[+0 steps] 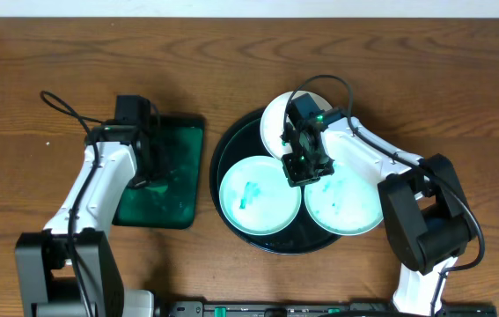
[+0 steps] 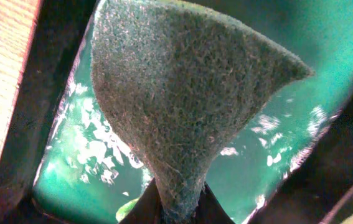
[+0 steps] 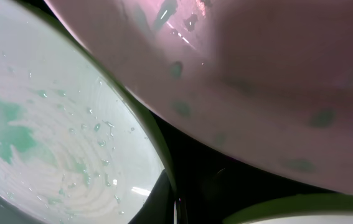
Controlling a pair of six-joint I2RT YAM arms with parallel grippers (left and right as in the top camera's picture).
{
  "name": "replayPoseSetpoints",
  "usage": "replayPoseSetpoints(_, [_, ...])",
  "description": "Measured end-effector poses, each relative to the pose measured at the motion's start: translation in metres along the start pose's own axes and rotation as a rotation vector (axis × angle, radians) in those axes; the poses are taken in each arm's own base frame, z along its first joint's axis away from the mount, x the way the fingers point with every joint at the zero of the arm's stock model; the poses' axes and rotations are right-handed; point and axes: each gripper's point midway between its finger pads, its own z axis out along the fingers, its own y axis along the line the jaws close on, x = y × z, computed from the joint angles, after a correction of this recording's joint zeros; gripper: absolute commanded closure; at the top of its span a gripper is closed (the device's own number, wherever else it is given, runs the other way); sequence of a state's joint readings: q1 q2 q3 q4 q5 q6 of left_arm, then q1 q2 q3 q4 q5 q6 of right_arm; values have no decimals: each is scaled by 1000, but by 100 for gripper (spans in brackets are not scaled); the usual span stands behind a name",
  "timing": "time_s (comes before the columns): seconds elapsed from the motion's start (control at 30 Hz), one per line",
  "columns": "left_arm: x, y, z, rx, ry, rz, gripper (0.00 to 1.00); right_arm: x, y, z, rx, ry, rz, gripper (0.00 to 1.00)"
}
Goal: Clean dirty plates on tray and stack at the side
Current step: 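Grasp the green sponge in the basin with the left gripper, then scrub the lower-left plate with the sponge in the left gripper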
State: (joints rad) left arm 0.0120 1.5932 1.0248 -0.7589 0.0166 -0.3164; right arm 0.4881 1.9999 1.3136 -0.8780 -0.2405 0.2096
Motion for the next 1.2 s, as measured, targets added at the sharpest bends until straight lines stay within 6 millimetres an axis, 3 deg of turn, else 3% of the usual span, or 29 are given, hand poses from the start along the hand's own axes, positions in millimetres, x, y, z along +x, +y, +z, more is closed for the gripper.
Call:
replayPoseSetpoints(0.53, [3,1,1,-6,10,0,93,0,0,0,0,0,0,99])
replayPoseSetpoints(0.67, [18,-1,1,16,76,0,93,0,0,0,0,0,0,99])
replayPoseSetpoints(0.9, [45,-60,-9,275,193,27,93,0,0,0,0,0,0,99])
replayPoseSetpoints(1.2, [78,-144,-15,346,148,171,93,0,0,0,0,0,0,99])
